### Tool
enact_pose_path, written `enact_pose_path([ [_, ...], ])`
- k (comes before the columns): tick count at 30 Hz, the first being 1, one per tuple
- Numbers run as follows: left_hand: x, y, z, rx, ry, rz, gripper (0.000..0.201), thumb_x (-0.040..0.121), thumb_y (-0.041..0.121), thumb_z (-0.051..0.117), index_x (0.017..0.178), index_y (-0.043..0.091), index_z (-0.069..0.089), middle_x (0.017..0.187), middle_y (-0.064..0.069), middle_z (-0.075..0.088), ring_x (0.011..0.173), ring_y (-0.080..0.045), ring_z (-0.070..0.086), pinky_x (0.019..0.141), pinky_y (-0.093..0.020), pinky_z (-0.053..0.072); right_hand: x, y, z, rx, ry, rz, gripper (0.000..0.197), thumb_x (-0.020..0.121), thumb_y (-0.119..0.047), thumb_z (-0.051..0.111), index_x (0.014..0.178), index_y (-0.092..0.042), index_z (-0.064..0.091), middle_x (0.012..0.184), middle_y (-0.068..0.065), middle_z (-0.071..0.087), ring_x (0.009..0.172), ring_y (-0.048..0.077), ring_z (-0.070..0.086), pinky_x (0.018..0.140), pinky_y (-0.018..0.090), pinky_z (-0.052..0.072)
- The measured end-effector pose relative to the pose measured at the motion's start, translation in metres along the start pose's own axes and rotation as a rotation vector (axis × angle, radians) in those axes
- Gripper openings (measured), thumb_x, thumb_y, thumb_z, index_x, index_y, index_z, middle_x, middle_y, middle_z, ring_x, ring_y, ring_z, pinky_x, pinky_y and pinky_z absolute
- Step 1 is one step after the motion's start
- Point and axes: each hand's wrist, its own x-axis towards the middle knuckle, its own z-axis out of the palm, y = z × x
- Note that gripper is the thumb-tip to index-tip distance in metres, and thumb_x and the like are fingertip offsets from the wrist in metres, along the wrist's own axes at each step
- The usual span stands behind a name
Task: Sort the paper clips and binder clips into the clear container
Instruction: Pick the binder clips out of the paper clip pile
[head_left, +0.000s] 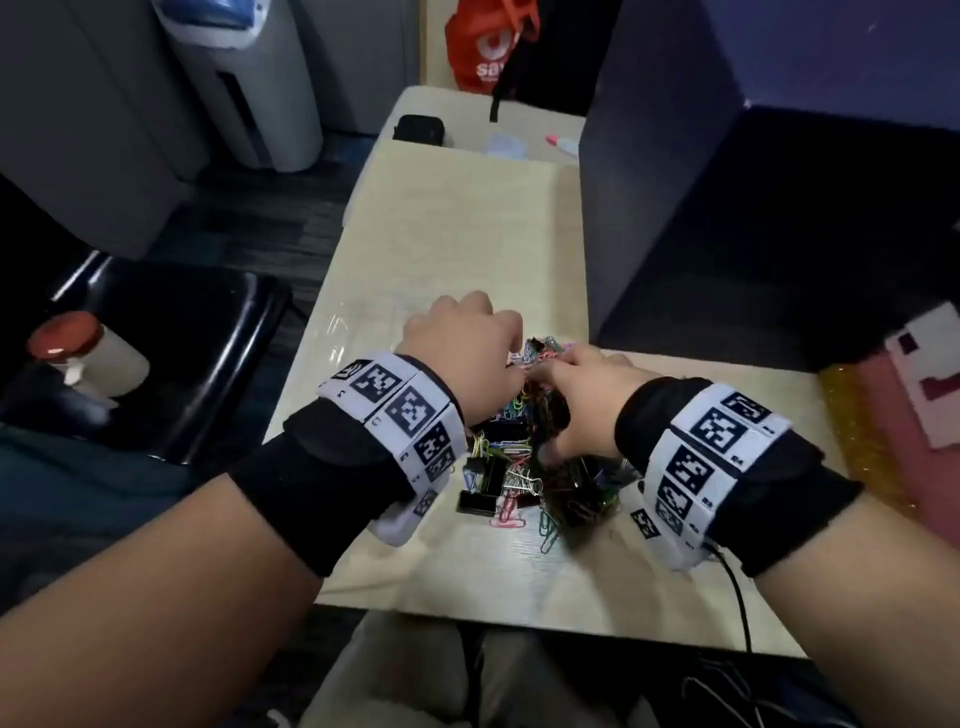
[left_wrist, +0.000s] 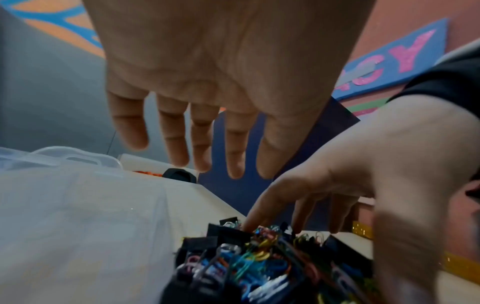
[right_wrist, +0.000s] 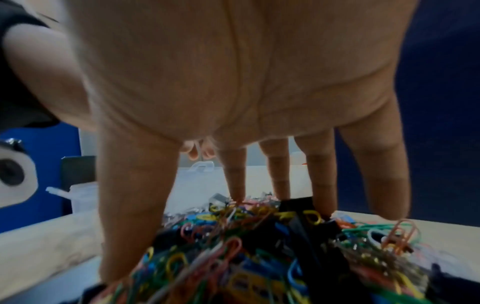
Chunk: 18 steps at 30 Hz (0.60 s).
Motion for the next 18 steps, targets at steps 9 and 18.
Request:
enact_pose_path([
  [9, -0.016, -0.012, 0.025, 0.162, 0.005, -0.084, 0.036, 0.087, 0.034, 0.059, 0.122, 0.025, 0.052, 0.123, -0.007, 0.045, 0.111, -0.031, 0.049, 0.085, -0.044, 0.049, 0.001, -0.011, 0.031, -0.04, 0.127, 0.078, 0.096, 0.065, -0.054, 0.079, 0.145, -0.036, 0.028, 0.147, 0.002, 0.03, 0.133, 0.038, 0.032, 0.102, 0.049, 0.04],
  [18, -0.023, -0.018, 0.026, 0.169, -0.077, -0.016, 0.039, 0.087, 0.0, 0.05, 0.124, 0.01, 0.051, 0.109, -0.012, 0.063, 0.099, -0.03, 0.061, 0.083, -0.04, 0.053, -0.005, -0.003, 0.039, 0.031, 0.272, 0.052, 0.051, 0.081, -0.04, 0.068, 0.128, -0.034, 0.047, 0.132, 0.002, 0.046, 0.121, 0.032, 0.043, 0.096, 0.041, 0.046],
])
